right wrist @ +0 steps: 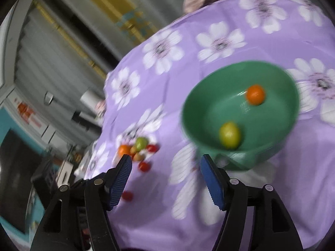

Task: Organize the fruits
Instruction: 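Move the right gripper back toward the red cherry tomato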

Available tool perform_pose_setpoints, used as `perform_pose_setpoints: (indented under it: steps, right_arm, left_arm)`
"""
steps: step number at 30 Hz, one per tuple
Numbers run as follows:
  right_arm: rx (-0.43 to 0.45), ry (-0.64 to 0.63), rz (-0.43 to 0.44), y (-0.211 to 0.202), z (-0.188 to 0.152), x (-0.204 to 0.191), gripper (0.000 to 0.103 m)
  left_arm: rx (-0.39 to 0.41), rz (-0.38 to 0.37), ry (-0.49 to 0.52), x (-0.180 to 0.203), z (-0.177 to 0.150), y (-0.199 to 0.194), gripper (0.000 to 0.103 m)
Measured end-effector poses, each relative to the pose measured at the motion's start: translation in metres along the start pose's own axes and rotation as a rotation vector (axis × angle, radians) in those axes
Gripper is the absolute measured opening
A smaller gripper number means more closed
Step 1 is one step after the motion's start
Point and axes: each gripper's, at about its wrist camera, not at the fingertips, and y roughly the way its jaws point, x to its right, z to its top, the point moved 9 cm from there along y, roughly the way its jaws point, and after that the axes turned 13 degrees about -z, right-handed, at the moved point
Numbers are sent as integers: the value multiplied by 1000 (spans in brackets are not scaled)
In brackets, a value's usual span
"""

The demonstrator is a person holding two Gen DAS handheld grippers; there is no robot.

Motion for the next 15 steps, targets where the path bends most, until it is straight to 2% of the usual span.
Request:
perform_pose_setpoints:
  steps: [4, 6, 15]
  right_arm:
    - [-69, -59, -4, 24, -19, -22, 69]
    - [-94, -72, -1, 32, -26, -30, 69]
    - [-183, -134, -66, 56, -48, -45, 69]
  left_arm:
    - [-11, 57, -85, -29, -15, -8, 80]
    - [-3, 60, -107, -35, -17, -10, 81]
    - [11, -30, -132, -39, -22, -6, 81]
